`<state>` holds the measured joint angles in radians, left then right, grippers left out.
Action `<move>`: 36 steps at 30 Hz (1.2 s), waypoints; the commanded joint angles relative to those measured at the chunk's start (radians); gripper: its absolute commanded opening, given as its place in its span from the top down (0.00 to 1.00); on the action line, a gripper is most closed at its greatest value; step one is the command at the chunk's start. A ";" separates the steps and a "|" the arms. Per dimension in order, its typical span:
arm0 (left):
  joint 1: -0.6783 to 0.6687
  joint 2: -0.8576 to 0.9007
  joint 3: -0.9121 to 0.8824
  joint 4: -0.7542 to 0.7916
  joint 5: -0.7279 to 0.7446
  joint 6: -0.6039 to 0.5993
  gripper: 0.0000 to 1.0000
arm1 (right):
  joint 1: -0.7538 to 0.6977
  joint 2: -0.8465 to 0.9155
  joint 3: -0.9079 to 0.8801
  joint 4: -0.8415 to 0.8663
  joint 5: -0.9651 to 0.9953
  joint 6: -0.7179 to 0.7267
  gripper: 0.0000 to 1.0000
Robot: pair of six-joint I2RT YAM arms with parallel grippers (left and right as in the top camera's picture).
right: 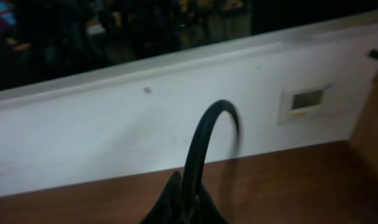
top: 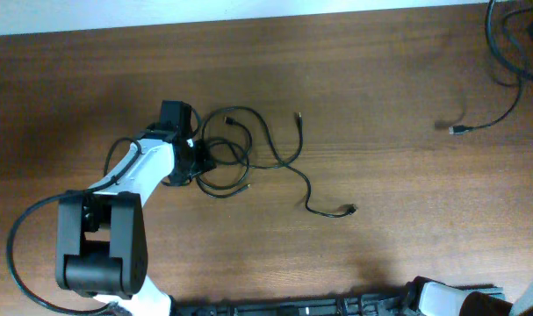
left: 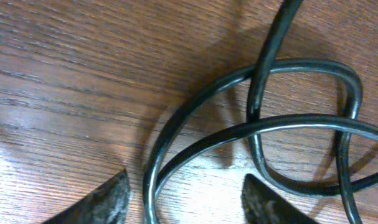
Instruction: Untangle cables
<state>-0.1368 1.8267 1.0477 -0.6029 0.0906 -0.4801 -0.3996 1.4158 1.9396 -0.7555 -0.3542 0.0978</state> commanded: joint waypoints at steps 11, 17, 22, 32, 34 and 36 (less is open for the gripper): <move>0.006 0.077 -0.054 -0.016 -0.028 -0.002 0.01 | -0.075 0.465 0.023 0.667 0.411 -0.358 0.96; 0.006 0.077 -0.054 -0.016 -0.028 -0.002 0.01 | -0.089 0.802 0.023 0.534 0.177 -0.352 0.96; 0.006 0.077 -0.054 -0.016 -0.028 -0.002 0.01 | -0.069 0.848 0.022 0.436 0.171 -0.352 0.51; 0.006 0.077 -0.054 -0.016 -0.028 -0.002 0.01 | -0.008 0.409 0.024 0.006 0.091 -0.208 0.01; 0.006 0.077 -0.054 -0.016 -0.028 -0.002 0.01 | 0.072 0.332 0.024 -0.198 -0.060 -0.208 0.01; 0.006 0.077 -0.054 -0.016 -0.028 -0.002 0.01 | 0.183 0.341 0.022 -0.375 -0.232 -0.208 0.01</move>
<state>-0.1390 1.8217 1.0580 -0.6048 0.0772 -0.4793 -0.2829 1.7313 1.9759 -1.0695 -0.4194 -0.1112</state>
